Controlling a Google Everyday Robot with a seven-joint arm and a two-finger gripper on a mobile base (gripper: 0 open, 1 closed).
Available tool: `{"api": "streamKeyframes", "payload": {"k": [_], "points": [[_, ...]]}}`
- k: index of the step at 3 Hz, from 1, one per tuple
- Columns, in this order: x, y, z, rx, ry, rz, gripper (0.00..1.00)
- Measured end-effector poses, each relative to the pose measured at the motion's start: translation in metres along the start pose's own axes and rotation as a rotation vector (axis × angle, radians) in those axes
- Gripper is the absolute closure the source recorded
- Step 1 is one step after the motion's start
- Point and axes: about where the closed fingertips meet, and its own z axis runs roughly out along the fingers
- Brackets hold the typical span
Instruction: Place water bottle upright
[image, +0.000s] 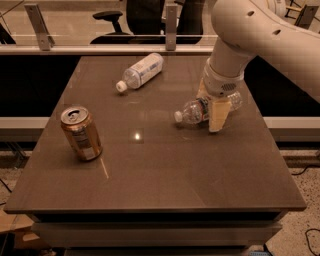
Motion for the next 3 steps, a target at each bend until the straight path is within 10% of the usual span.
{"api": "streamKeyframes", "payload": {"k": [3], "points": [[0.004, -0.004, -0.024, -0.01, 0.005, 0.008, 1.0]]}}
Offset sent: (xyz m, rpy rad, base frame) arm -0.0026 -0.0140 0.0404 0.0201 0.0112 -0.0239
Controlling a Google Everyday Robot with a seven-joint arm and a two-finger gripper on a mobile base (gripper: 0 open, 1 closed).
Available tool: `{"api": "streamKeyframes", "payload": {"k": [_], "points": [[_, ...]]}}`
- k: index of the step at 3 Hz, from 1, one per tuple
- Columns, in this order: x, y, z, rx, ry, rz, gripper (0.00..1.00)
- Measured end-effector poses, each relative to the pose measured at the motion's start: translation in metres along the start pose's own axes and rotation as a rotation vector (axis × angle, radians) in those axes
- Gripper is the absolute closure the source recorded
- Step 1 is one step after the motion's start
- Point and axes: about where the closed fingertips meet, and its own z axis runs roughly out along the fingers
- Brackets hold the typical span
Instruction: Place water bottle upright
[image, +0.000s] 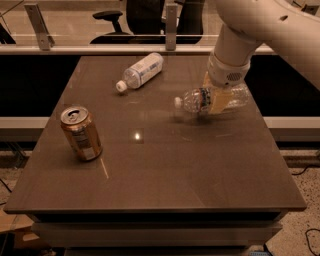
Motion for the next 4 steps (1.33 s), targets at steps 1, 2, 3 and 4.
{"api": "streamKeyframes", "payload": {"k": [1, 2, 3, 4], "points": [[0.002, -0.009, -0.023, -0.01, 0.007, 0.008, 1.0], [-0.001, -0.018, -0.039, -0.011, -0.015, 0.018, 1.0], [-0.006, -0.026, -0.054, 0.027, -0.111, 0.028, 1.0], [-0.015, -0.025, -0.066, 0.08, -0.246, 0.042, 1.0]]}}
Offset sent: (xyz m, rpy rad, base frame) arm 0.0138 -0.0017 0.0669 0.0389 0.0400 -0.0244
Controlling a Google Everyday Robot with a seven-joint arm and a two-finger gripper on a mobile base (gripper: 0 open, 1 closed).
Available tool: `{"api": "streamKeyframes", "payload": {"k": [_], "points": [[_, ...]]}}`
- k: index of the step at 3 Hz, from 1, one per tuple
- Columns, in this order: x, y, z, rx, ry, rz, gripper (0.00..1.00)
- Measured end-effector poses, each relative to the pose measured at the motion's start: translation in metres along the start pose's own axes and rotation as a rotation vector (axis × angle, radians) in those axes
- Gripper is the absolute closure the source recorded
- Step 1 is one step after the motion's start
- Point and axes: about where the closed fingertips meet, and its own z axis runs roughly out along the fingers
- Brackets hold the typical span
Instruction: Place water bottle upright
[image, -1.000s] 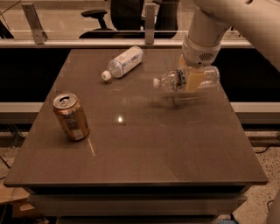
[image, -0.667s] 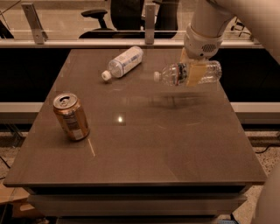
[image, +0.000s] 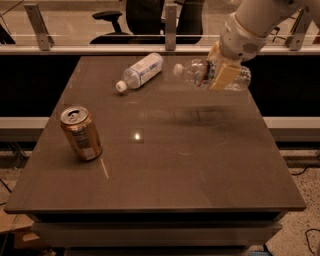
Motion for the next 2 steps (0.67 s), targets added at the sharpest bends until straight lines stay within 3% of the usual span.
{"api": "streamKeyframes", "payload": {"k": [1, 2], "points": [[-0.011, 0.004, -0.006, 0.067, -0.181, 0.021, 1.0], [-0.019, 0.002, -0.018, 0.168, -0.364, 0.04, 1.0]]}}
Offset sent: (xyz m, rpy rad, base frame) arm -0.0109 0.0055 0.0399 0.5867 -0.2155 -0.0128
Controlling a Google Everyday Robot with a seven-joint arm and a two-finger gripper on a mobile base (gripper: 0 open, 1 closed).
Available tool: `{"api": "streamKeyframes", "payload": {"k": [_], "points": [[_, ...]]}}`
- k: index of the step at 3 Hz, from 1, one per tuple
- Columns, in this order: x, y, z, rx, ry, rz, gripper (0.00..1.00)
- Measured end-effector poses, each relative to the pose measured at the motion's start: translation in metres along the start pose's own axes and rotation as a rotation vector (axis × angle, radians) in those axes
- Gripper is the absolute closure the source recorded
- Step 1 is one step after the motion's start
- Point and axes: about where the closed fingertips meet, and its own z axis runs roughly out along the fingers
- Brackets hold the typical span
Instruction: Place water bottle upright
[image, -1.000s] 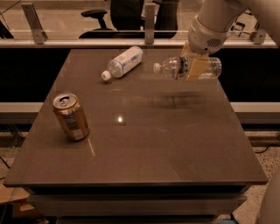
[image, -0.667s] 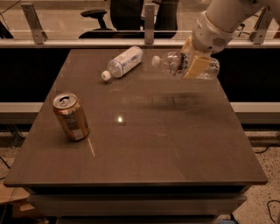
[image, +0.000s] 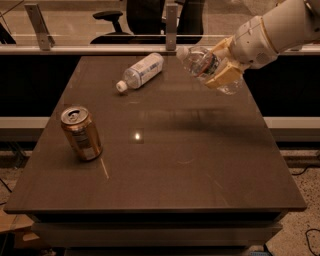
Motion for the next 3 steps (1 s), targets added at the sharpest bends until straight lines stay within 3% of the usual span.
{"api": "streamKeyframes", "payload": {"k": [1, 3], "points": [[0.0, 0.0, 0.0, 0.0, 0.0, 0.0, 1.0], [-0.005, -0.003, 0.023, -0.03, -0.221, -0.013, 1.0]]}}
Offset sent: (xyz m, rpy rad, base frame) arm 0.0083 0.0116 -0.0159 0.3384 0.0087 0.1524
